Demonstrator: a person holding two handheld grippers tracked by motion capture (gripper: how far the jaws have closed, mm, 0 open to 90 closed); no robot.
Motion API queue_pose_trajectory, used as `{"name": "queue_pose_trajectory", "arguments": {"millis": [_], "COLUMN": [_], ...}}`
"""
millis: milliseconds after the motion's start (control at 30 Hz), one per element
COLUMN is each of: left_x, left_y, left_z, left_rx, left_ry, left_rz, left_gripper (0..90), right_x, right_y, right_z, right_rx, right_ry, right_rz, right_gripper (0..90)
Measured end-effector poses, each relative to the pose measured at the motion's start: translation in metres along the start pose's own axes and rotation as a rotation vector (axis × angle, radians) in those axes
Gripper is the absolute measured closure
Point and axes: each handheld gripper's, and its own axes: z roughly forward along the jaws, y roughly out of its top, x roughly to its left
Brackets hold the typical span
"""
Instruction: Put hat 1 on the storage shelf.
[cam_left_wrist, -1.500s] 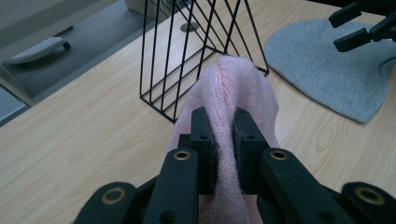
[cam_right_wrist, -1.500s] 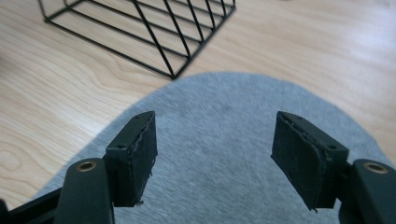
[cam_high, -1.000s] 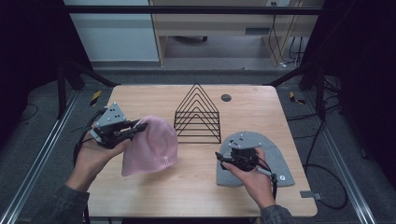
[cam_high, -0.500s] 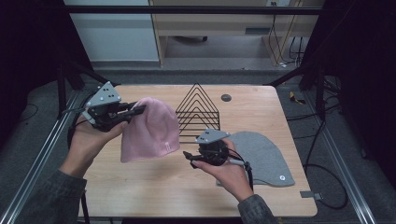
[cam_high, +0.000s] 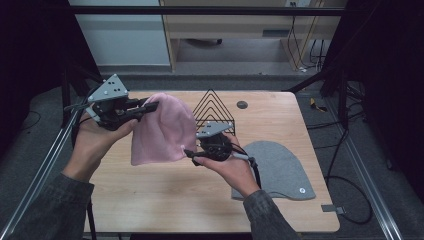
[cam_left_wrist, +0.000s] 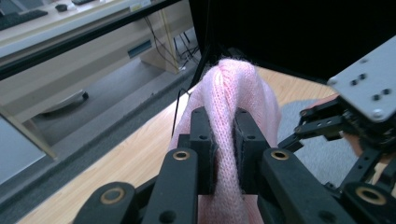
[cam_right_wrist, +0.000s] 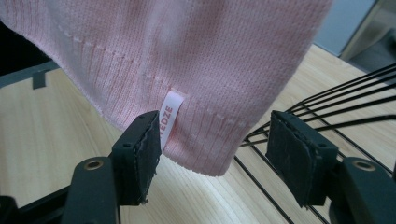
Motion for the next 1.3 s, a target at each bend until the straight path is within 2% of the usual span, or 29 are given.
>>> {"name": "queue_pose_trajectory", "arguments": {"millis": [133, 233, 300, 367, 500, 633, 700, 867, 1067, 1300], "left_x": [0.003, 0.005, 0.006, 0.010, 0.018, 0.027, 0.031, 0.039, 0.043, 0.046], "left_y": [0.004, 0.009, 0.013, 0.015, 0.021, 0.035, 0.043, 0.060, 0.070, 0.075], "left_z": [0.002, 0.002, 0.002, 0.004, 0.008, 0.016, 0.021, 0.037, 0.058, 0.080], "left_rx": [-0.021, -0.038, -0.043, -0.050, -0.051, -0.058, -0.066, -0.083, -0.114, -0.129], "left_ry": [-0.025, -0.031, -0.037, -0.042, -0.043, -0.050, -0.050, -0.042, -0.038, -0.042], "left_rz": [-0.025, -0.030, -0.035, -0.045, -0.057, -0.064, -0.063, -0.058, -0.054, -0.063], "left_gripper": [80.5, 80.4, 80.5, 80.4, 80.4, 80.2, 80.0, 79.6, 79.3, 79.1], "right_x": [-0.012, -0.018, -0.021, -0.024, -0.031, -0.040, -0.049, -0.068, -0.086, -0.099], "right_y": [0.004, 0.004, 0.003, 0.005, 0.008, 0.016, 0.023, 0.033, 0.042, 0.038], "right_z": [0.005, 0.008, 0.008, 0.003, -0.004, -0.016, -0.026, -0.038, -0.038, -0.034], "right_rx": [0.016, 0.007, 0.003, -0.030, -0.051, -0.055, -0.061, -0.060, -0.051, -0.055], "right_ry": [0.027, 0.067, 0.075, 0.096, 0.095, 0.062, 0.035, -0.021, -0.083, -0.145], "right_rz": [0.011, 0.006, -0.003, 0.000, -0.001, -0.012, -0.007, -0.005, -0.010, -0.009], "right_gripper": [32.0, 36.2, 48.0, 58.6, 73.3, 81.9, 83.0, 83.4, 83.3, 83.3]}}
